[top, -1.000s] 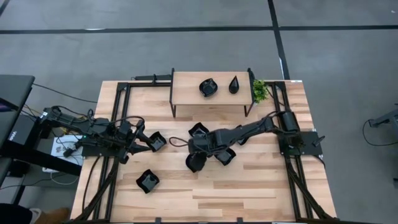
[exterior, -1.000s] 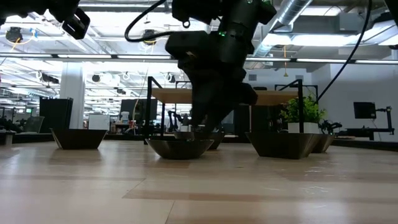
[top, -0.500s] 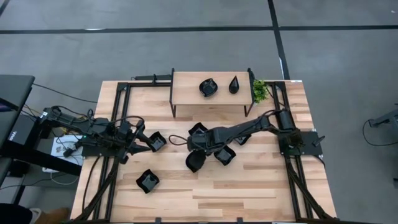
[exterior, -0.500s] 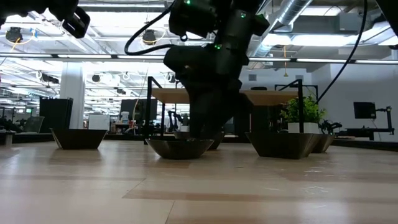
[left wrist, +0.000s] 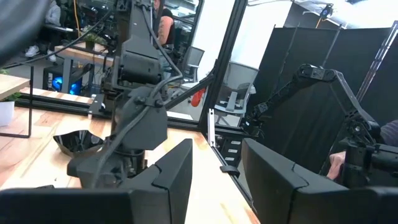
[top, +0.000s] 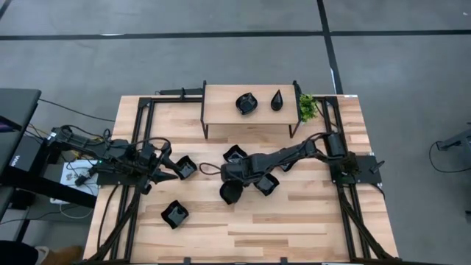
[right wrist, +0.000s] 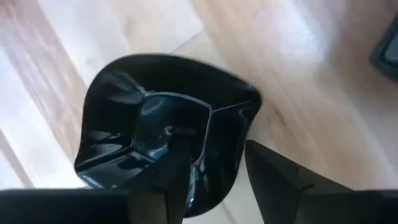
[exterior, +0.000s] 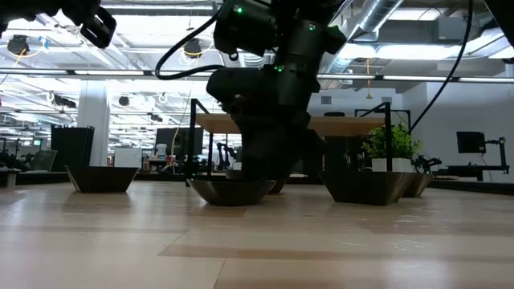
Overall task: Pick & Place Mini shaped plates
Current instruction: Stack the leaf-shaped plate on top of the other leaf-shaped plates on the shelf
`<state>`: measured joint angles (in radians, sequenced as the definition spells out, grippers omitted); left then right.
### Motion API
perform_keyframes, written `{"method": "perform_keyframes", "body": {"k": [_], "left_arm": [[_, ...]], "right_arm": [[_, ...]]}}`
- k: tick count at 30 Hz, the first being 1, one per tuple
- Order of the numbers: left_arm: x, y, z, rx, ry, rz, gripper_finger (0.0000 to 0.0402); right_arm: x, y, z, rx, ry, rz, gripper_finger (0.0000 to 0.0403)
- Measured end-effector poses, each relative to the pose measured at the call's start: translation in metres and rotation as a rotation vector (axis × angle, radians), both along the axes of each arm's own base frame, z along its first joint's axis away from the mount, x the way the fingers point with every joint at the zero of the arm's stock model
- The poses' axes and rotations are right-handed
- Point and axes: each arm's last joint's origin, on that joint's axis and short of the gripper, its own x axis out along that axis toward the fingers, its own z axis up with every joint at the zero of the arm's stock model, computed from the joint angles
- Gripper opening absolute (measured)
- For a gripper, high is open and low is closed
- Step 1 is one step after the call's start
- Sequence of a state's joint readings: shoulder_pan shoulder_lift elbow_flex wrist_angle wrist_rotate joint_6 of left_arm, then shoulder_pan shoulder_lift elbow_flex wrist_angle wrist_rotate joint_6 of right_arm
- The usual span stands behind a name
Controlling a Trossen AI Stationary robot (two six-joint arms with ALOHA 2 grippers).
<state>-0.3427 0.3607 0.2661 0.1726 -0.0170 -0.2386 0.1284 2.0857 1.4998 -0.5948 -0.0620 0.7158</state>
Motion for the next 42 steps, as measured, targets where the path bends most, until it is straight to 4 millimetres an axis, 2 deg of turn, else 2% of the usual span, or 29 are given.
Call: {"method": "perform_keyframes", "body": {"k": [17,32,42], "left_arm": [[0.0001,0.0,0.0001,0.002,-0.001,0.001,0.014],[0.0001,0.0,0.0001,0.002,-0.001,0.001,0.014],[0.0001,0.0,0.0001,0.002,-0.001,0.001,0.014]], "right_arm": [[-0.002,-0.0064,-0.001,0.005,0.03,0.008,0.0085],[-0.0016,-0.0055,-0.0001,0.009,0.024,0.008,0.0005],[-0.0022,-0.0054,0.0015,0.015,0.024,0.01,0.0002]]}}
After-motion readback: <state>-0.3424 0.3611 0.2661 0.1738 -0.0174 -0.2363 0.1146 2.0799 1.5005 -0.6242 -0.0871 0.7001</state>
